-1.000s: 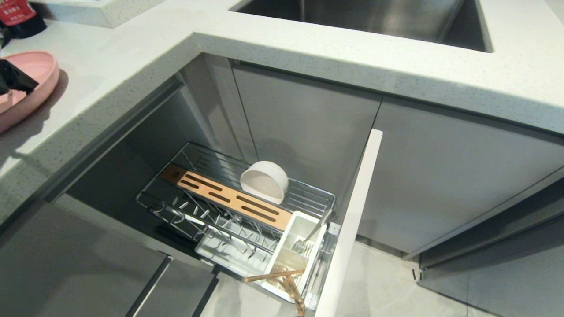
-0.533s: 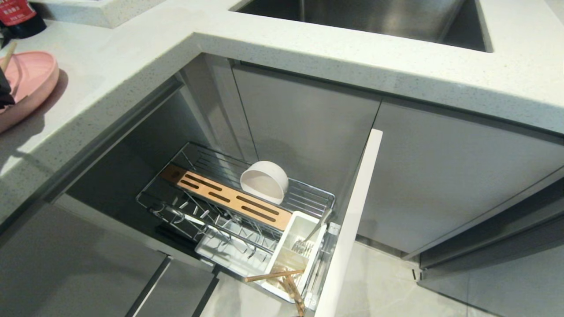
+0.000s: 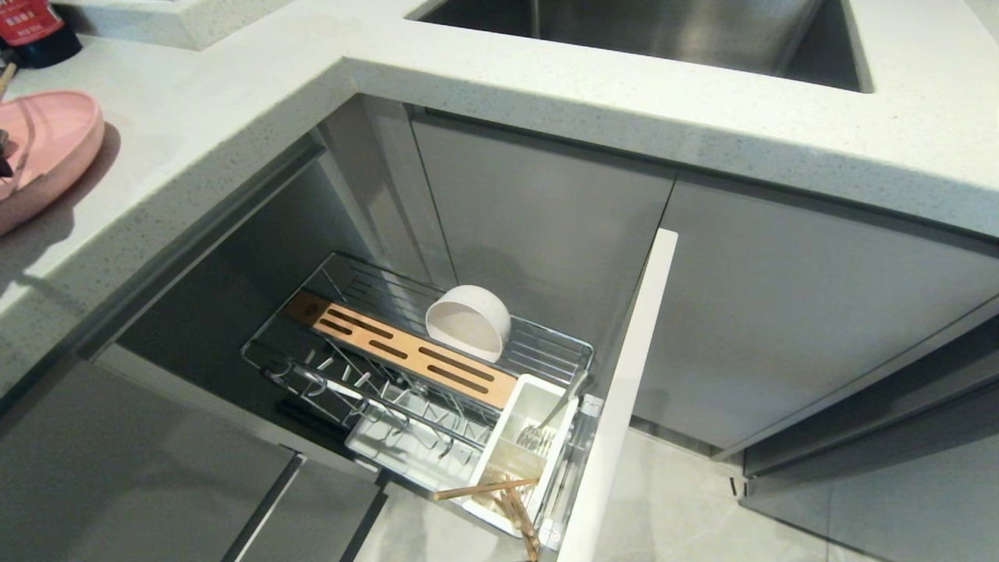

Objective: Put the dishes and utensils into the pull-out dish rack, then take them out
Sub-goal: Pick up the chopsticks and place it in the cupboard

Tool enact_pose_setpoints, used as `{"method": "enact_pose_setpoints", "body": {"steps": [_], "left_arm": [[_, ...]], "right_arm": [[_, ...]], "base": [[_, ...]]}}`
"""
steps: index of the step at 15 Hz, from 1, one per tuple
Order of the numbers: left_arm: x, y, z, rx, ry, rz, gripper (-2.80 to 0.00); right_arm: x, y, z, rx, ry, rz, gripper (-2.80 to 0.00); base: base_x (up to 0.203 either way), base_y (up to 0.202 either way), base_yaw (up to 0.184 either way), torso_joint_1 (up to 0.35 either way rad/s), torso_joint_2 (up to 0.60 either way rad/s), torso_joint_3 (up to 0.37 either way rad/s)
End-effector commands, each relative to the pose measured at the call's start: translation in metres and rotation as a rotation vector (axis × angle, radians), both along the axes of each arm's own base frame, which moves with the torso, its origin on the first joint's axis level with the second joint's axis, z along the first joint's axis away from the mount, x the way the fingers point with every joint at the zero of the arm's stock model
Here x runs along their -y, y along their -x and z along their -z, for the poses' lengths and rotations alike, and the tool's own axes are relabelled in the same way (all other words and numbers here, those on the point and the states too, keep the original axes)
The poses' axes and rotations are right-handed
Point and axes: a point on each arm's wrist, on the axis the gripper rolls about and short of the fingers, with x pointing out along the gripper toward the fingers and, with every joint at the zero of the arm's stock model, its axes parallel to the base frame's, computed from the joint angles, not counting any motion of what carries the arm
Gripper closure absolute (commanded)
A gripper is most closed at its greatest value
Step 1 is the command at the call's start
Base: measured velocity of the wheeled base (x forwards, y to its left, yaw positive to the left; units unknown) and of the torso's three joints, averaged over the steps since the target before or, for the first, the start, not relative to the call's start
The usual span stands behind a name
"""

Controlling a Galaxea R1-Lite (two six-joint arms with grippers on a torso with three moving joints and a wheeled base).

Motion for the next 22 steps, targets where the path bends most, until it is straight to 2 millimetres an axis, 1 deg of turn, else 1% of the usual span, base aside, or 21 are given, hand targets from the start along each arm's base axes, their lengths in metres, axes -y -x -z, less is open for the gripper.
{"method": "enact_pose_setpoints", "body": {"steps": [1, 3, 5, 7, 9, 11, 12, 14, 16, 18, 20, 22], "left_arm": [[0.0, 0.015, -0.008, 0.047, 0.003, 0.0, 0.0], [0.006, 0.036, -0.023, 0.169, 0.051, 0.031, 0.0], [0.015, 0.048, -0.034, 0.274, 0.109, 0.11, 0.0], [0.028, 0.058, -0.037, 0.314, 0.169, 0.232, 0.0], [0.042, 0.062, -0.035, 0.302, 0.211, 0.366, 0.0], [0.059, 0.061, -0.025, 0.243, 0.224, 0.494, 0.0], [0.072, 0.057, -0.015, 0.188, 0.217, 0.567, 0.0], [0.104, 0.046, 0.01, 0.051, 0.174, 0.688, 0.0], [0.13, 0.041, 0.033, -0.083, 0.114, 0.775, 0.0], [0.144, 0.046, 0.046, -0.184, 0.061, 0.836, 0.0], [0.149, 0.055, 0.058, -0.302, -0.003, 0.869, 0.0], [0.155, 0.059, 0.061, -0.381, 0.001, 0.862, 0.0]], "right_arm": [[0.0, 0.0, 0.0, 0.0, 0.0, 0.0, 0.0], [0.0, 0.0, 0.0, 0.0, 0.0, 0.0, 0.0], [0.0, 0.0, 0.0, 0.0, 0.0, 0.0, 0.0], [0.0, 0.0, 0.0, 0.0, 0.0, -0.001, 0.0], [0.0, 0.0, 0.0, 0.0, 0.0, 0.0, 0.0], [0.0, 0.0, 0.0, 0.0, 0.0, 0.0, 0.0], [0.0, 0.0, 0.0, 0.0, 0.0, 0.0, 0.0], [0.0, 0.0, 0.0, 0.0, 0.0, 0.0, 0.0], [0.0, 0.0, 0.0, 0.0, 0.0, -0.001, 0.0], [0.0, 0.0, 0.0, 0.0, 0.0, -0.001, 0.0], [0.0, 0.0, 0.0, 0.0, 0.0, 0.0, 0.0], [0.0, 0.0, 0.0, 0.0, 0.0, 0.0, 0.0]], "base": [[0.0, 0.0, 0.0, 0.0, 0.0, 0.0], [0.0, 0.0, 0.0, 0.0, 0.0, 0.0], [0.0, 0.0, 0.0, 0.0, 0.0, 0.0], [0.0, 0.0, 0.0, 0.0, 0.0, 0.0], [0.0, 0.0, 0.0, 0.0, 0.0, 0.0], [0.0, 0.0, 0.0, 0.0, 0.0, 0.0], [0.0, 0.0, 0.0, 0.0, 0.0, 0.0], [0.0, 0.0, 0.0, 0.0, 0.0, 0.0], [0.0, 0.0, 0.0, 0.0, 0.0, 0.0], [0.0, 0.0, 0.0, 0.0, 0.0, 0.0], [0.0, 0.0, 0.0, 0.0, 0.0, 0.0], [0.0, 0.0, 0.0, 0.0, 0.0, 0.0]]}}
